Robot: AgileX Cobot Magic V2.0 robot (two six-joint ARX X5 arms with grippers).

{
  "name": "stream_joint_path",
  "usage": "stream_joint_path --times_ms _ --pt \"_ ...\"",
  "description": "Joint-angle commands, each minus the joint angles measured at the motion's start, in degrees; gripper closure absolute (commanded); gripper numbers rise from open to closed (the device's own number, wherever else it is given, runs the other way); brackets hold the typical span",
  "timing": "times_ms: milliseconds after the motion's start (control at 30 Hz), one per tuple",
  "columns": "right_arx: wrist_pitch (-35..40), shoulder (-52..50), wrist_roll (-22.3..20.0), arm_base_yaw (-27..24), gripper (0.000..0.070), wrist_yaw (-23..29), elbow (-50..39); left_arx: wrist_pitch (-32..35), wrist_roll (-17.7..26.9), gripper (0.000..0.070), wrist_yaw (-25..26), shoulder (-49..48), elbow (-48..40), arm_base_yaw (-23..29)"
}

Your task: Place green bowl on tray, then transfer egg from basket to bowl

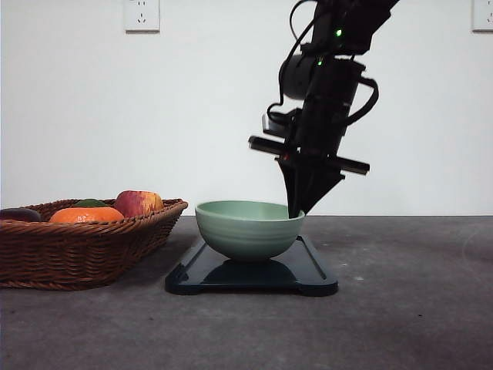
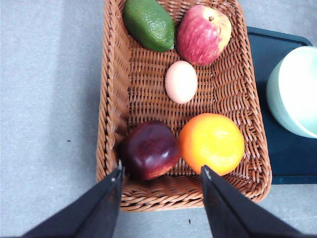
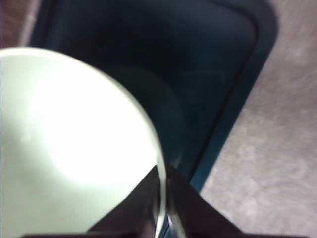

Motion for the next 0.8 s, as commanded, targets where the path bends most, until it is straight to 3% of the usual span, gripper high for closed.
stream_joint_path --times_ms 0,200,400,533,633,767 --pt "0.0 1.61 0.66 0.43 0.07 0.15 1.62 0.38 0.07 0.0393 0.22 0.48 1.18 -0.09" --pt "-0.74 1.37 0.66 0.81 0.0672 0.12 2.45 0.13 0.06 0.0393 0.22 0.48 1.18 -0.09" --pt "-5.2 1.37 0.64 0.73 0.0517 0.2 7.84 0.13 0.0 0.0393 0.22 0.48 1.18 -0.09" --pt "-9.99 1.34 0.25 0.7 0.0511 0.61 14.03 0.07 0.0 0.0393 0.22 0.48 1.18 -0.09" --pt "-14.21 0.53 -1.32 0.86 0.0511 3.74 18.82 0.07 0.0 0.0393 0.22 0.48 1.18 -0.09" --pt "-13.73 -3.47 -1.48 2.05 0.0512 7.06 18.6 -0.07 0.02 0.0393 0.22 0.48 1.18 -0.09"
